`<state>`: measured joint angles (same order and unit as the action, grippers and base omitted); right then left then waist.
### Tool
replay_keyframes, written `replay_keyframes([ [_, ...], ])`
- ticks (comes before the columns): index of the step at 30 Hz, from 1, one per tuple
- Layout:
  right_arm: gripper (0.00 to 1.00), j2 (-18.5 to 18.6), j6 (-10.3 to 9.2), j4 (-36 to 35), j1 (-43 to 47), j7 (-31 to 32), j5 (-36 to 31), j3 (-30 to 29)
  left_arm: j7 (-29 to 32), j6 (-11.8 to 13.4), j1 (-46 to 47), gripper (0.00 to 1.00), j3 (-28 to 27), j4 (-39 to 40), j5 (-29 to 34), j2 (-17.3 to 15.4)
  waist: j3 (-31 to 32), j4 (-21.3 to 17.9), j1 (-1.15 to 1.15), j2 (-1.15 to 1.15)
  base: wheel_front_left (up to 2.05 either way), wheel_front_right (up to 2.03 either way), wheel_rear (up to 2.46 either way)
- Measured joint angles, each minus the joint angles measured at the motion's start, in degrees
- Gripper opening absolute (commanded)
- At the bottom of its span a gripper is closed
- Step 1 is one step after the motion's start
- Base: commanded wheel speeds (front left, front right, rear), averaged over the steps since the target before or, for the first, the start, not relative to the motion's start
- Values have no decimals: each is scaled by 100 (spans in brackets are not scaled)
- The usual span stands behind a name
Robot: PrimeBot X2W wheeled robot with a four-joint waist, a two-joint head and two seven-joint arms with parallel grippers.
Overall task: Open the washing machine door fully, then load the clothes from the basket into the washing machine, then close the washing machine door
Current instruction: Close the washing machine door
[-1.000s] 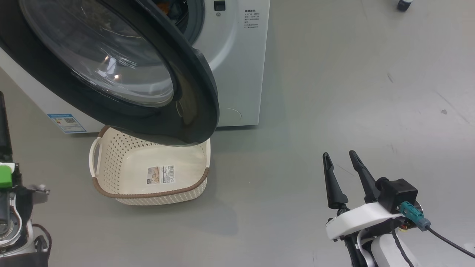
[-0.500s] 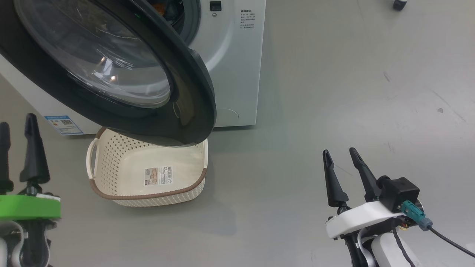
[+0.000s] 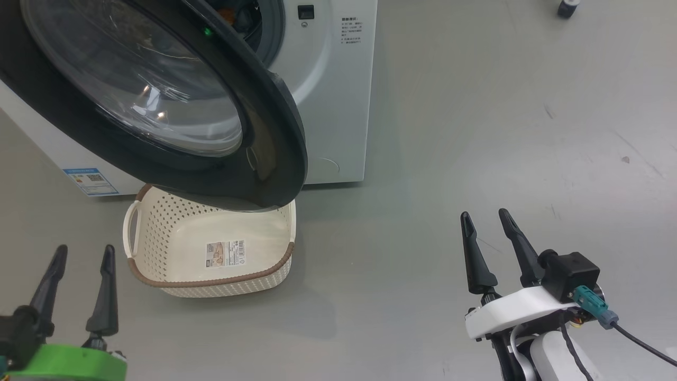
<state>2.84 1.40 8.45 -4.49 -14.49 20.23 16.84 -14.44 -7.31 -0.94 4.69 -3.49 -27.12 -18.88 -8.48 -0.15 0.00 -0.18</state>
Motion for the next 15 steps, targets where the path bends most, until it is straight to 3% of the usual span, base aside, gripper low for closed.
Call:
replay_keyframes([
  [15,100,0,8,-16,57,0,-127,-24,0,188,-152,100,-48,-480,360,432,203,-13,0,0,0,0,0],
])
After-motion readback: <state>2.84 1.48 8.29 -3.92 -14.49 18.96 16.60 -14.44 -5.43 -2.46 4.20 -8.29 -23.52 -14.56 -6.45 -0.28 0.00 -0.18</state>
